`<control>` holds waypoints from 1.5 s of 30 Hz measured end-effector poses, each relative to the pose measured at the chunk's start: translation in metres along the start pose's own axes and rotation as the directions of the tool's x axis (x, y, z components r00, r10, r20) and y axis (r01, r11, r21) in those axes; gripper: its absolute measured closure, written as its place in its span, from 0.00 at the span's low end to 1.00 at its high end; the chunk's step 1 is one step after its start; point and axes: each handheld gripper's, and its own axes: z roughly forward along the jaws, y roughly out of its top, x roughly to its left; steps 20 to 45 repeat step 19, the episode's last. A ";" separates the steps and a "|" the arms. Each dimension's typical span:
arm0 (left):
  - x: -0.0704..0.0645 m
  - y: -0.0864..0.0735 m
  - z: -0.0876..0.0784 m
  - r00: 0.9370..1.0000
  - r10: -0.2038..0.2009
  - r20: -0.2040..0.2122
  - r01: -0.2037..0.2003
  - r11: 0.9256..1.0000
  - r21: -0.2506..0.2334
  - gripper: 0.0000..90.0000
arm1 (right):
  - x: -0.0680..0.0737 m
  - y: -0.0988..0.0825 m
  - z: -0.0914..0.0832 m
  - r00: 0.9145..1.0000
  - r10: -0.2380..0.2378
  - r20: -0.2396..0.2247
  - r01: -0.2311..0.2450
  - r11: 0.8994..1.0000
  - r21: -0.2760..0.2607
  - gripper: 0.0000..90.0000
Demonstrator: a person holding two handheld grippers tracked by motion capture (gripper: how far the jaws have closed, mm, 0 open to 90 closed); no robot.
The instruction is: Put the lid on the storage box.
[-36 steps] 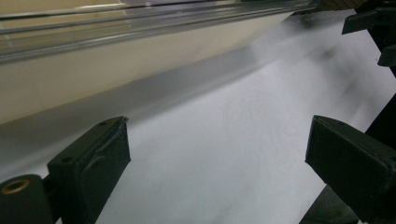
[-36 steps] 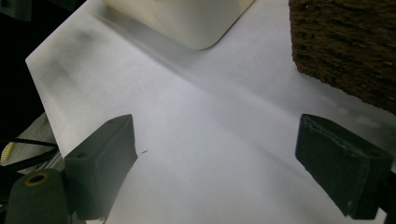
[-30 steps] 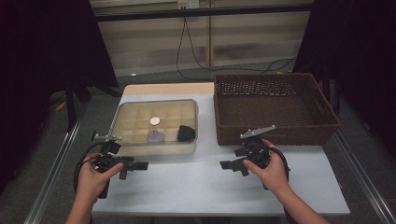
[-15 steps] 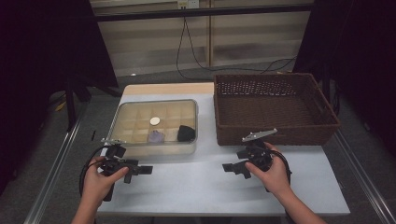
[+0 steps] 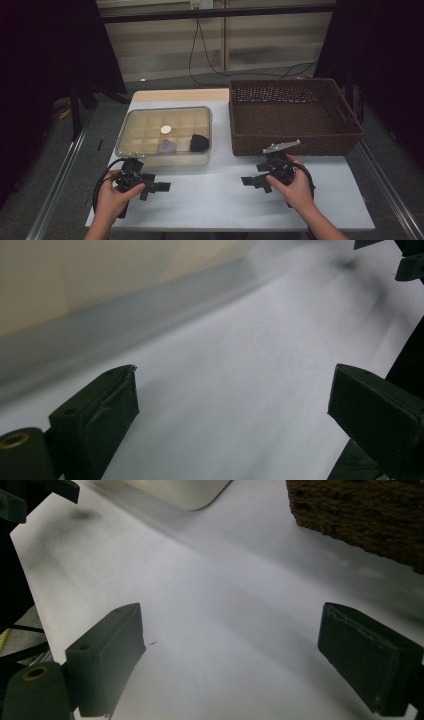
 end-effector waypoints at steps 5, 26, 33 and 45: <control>-0.004 0.000 0.005 1.000 0.010 -0.004 -0.010 1.000 0.006 0.06 | -0.002 -0.002 -0.002 1.000 -0.001 0.006 0.001 1.000 -0.006 0.12; -0.009 -0.001 0.015 0.999 0.043 0.000 -0.043 0.999 0.027 0.06 | -0.003 -0.005 -0.004 1.000 -0.011 0.005 0.011 1.000 -0.005 0.11; -0.009 -0.001 0.015 0.999 0.043 0.000 -0.043 0.999 0.027 0.06 | -0.003 -0.005 -0.004 1.000 -0.011 0.005 0.011 1.000 -0.005 0.11; -0.009 -0.001 0.015 0.999 0.043 0.000 -0.043 0.999 0.027 0.06 | -0.003 -0.005 -0.004 1.000 -0.011 0.005 0.011 1.000 -0.005 0.11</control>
